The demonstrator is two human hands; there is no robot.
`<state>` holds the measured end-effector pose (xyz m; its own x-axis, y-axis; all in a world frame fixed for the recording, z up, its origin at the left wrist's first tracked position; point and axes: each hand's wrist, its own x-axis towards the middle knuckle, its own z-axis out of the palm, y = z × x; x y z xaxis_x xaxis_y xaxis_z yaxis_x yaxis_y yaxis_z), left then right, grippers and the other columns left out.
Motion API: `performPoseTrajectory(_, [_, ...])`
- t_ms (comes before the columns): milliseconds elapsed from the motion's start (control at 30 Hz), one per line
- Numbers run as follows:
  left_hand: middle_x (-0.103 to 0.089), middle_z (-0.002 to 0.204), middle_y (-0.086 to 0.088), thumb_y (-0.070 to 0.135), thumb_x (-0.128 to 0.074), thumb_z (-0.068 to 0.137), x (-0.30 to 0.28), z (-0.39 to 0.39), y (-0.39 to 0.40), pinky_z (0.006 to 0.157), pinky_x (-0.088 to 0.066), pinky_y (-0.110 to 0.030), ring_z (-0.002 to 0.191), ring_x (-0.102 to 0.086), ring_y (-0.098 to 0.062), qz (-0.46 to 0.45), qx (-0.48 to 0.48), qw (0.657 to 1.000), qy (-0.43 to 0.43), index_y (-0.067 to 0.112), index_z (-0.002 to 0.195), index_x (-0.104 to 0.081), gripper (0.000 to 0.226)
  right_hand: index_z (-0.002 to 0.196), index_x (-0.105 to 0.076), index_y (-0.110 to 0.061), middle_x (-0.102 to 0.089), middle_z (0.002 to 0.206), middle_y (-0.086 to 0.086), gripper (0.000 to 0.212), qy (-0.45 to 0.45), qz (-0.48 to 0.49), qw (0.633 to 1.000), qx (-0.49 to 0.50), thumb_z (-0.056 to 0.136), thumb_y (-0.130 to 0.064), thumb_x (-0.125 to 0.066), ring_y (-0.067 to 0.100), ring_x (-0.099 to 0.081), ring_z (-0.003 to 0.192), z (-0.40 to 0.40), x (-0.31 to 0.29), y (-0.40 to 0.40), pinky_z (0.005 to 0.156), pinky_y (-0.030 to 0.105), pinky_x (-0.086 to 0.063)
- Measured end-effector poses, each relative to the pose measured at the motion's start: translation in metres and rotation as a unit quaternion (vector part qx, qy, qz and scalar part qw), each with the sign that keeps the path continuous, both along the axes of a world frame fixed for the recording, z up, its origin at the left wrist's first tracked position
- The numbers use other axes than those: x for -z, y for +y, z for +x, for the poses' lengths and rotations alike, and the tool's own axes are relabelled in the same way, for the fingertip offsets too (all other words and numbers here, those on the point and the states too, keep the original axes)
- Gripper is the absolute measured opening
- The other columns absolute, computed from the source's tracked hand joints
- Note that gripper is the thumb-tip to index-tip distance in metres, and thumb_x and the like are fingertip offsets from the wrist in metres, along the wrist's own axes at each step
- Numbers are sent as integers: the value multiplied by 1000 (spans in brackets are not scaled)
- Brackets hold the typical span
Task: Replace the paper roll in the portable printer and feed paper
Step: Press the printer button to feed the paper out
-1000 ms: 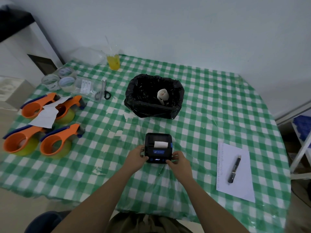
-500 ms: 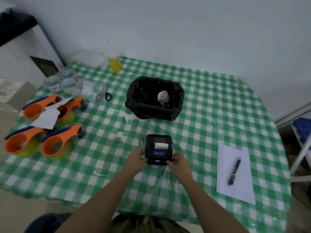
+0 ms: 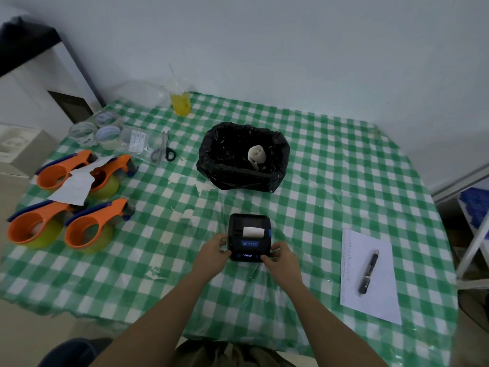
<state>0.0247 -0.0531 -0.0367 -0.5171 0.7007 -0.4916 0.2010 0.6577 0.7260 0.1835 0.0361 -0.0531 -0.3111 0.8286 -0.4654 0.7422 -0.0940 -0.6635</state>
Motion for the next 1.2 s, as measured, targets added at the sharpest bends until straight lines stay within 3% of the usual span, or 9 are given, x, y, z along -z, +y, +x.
performPoseTrajectory(100, [-58,128,-15,7,-58,85,0,1,1,93,-49,-38,104,-63,-27,-6,-1,1000,2,12,125,-51,41,94,-48,-15,-63,88,3,24,-6,6,1000,-5,82,-21,-68,19,-62,77,0,0,-1,66,29,-49])
performPoseTrajectory(200, [-57,131,-14,7,-57,86,2,3,1,91,-48,-37,96,-62,-23,-6,6,1000,6,13,125,-51,40,95,-51,-14,-64,88,3,23,8,0,1000,9,82,-21,-69,21,-64,79,1,0,-1,71,35,-54])
performPoseTrajectory(333, [-53,136,-15,6,-56,86,3,4,1,91,-46,-35,103,-62,-27,-1,10,1000,16,12,129,-49,43,98,-52,-16,-68,97,6,25,26,-13,999,23,81,-24,-70,21,-65,85,4,3,-3,77,38,-56])
performPoseTrajectory(467, [-51,138,-15,6,-55,87,3,3,1,87,-44,-31,92,-55,-18,4,10,1000,22,10,131,-46,45,109,-54,-15,-62,99,0,33,28,-8,999,22,82,-27,-69,19,-63,88,6,1,-5,78,36,-54])
performPoseTrajectory(567, [-49,140,-14,8,-55,88,3,1,2,87,-42,-30,97,-57,-21,0,8,1000,23,10,133,-44,46,112,-53,-14,-61,100,0,33,32,3,999,25,85,-26,-65,18,-61,87,7,-1,-4,79,36,-54])
performPoseTrajectory(667, [-49,140,-14,9,-54,89,2,1,4,88,-41,-29,108,-59,-26,0,11,1000,26,10,133,-44,46,113,-54,-13,-64,104,5,30,43,5,999,33,86,-25,-63,18,-61,87,9,-3,-2,78,35,-55])
performPoseTrajectory(833, [-51,137,-12,12,-53,89,1,0,7,85,-40,-28,92,-53,-15,10,9,999,37,10,132,-45,44,114,-54,-12,-61,99,2,30,57,6,998,40,88,-24,-61,17,-60,85,8,-5,-1,75,32,-53])
performPoseTrajectory(1000, [-53,135,-10,13,-52,90,-2,0,10,84,-40,-28,91,-52,-14,15,8,999,40,11,130,-47,41,116,-52,-14,-60,95,-1,30,67,3,997,49,89,-26,-58,12,-58,80,7,-5,1,63,21,-47])
performPoseTrajectory(1200, [-54,134,-10,13,-51,90,-5,-1,10,84,-41,-28,91,-52,-14,17,10,999,40,10,129,-48,39,115,-53,-13,-59,94,-1,27,62,7,997,48,90,-23,-57,13,-58,80,8,-5,2,64,22,-46])
